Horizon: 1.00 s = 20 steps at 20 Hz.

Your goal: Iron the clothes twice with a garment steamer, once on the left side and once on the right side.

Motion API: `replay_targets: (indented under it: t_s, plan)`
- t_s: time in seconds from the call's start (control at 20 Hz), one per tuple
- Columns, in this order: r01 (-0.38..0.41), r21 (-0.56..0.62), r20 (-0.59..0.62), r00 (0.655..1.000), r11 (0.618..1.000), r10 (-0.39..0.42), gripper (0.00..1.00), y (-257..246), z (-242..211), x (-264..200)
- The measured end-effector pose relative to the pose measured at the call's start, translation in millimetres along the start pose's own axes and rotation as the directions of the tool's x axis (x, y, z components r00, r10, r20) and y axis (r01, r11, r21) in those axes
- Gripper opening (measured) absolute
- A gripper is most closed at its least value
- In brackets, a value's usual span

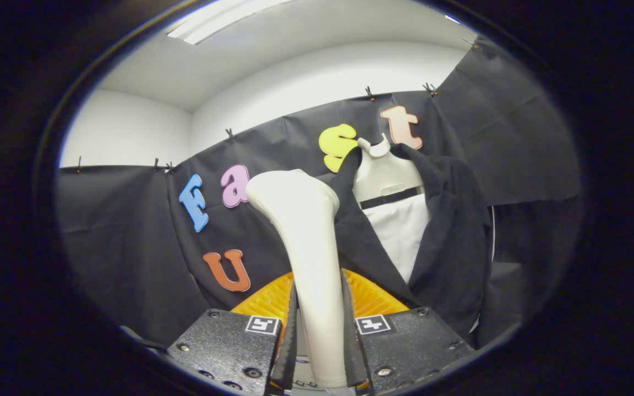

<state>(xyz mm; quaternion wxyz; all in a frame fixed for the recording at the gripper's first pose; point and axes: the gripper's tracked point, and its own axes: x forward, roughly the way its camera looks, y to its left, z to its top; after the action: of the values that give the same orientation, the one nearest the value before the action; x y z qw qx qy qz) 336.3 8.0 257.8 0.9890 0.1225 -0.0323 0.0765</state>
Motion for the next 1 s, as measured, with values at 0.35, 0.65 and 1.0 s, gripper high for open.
replay_targets:
  t_s: [0.35,0.65,1.0]
  plan:
    - [0.063,-0.069,0.02,0.998,0.996,-0.062,0.38,-26,3,43]
    - [0.057,-0.092,-0.009,0.998,0.994,-0.058,0.37,-28,-15,57]
    - [0.064,-0.13,-0.034,0.997,0.989,-0.069,0.37,-37,-45,62]
